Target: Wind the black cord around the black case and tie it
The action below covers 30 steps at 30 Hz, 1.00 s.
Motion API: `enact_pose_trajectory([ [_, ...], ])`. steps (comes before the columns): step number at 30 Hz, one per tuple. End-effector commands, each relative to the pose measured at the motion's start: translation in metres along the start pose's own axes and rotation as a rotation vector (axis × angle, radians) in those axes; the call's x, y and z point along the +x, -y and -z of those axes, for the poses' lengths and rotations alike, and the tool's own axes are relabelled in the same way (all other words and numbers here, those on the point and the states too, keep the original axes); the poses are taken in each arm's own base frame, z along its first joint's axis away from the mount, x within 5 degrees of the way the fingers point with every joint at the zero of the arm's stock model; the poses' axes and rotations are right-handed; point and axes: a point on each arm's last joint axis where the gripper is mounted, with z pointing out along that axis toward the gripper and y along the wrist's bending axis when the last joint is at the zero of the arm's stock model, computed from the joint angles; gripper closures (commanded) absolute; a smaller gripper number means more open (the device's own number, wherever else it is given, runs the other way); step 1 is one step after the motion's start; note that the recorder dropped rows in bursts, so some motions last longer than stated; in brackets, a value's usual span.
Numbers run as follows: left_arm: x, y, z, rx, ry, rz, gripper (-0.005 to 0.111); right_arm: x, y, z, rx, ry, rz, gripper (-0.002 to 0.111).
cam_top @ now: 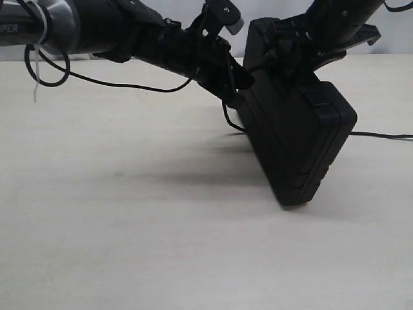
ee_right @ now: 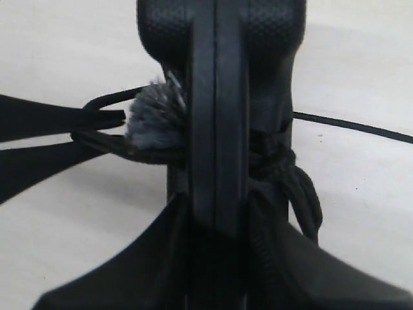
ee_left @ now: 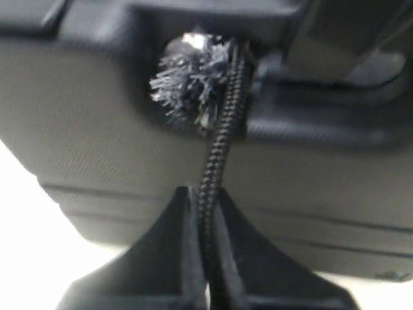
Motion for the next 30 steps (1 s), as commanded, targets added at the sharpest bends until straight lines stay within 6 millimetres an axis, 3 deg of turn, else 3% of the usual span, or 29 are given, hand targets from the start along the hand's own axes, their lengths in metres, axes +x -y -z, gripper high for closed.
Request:
enact_pose_trajectory([
  [1, -0.013, 0.019, -0.008, -0.004, 0.007, -0.1, 0.107, 0.005, -0.004, -0.004, -0.024, -0.05, -0.003, 0.104],
  [8, -0.016, 0.018, -0.01, -0.06, 0.017, -0.084, 0.104, 0.005, -0.004, -0.004, -0.024, -0.05, -0.003, 0.104],
  [9, -0.015, 0.018, -0.01, -0.056, 0.013, -0.085, 0.095, 0.005, -0.004, -0.004, -0.024, -0.05, -0.003, 0.104],
  [10, -0.014, 0.017, -0.01, -0.058, 0.002, -0.08, 0.074, 0.005, -0.003, -0.004, -0.02, -0.05, -0.002, 0.104],
  [11, -0.013, 0.017, -0.009, -0.061, -0.018, -0.089, 0.062, 0.005, -0.003, -0.004, -0.02, -0.05, -0.002, 0.104],
  [12, -0.009, 0.016, -0.006, -0.066, -0.084, -0.141, 0.053, 0.005, -0.003, -0.004, -0.017, -0.05, -0.001, 0.104],
  [13, -0.006, 0.014, 0.0, -0.077, -0.147, -0.166, 0.053, 0.005, -0.003, -0.004, -0.018, -0.05, -0.001, 0.104],
  [17, -0.018, -0.005, 0.049, -0.112, -0.173, -0.063, 0.053, 0.005, -0.003, -0.004, -0.02, -0.05, -0.002, 0.104],
  [21, -0.023, -0.016, 0.079, -0.12, -0.158, 0.048, 0.057, 0.005, -0.005, -0.004, -0.04, -0.049, -0.012, 0.104],
  [24, -0.019, -0.019, 0.091, -0.05, -0.149, 0.135, 0.072, 0.004, -0.011, -0.006, -0.1, -0.054, -0.019, 0.104],
  [30, -0.008, -0.028, 0.108, 0.053, -0.154, 0.184, 0.104, 0.012, -0.043, -0.028, -0.085, -0.083, 0.064, 0.104],
])
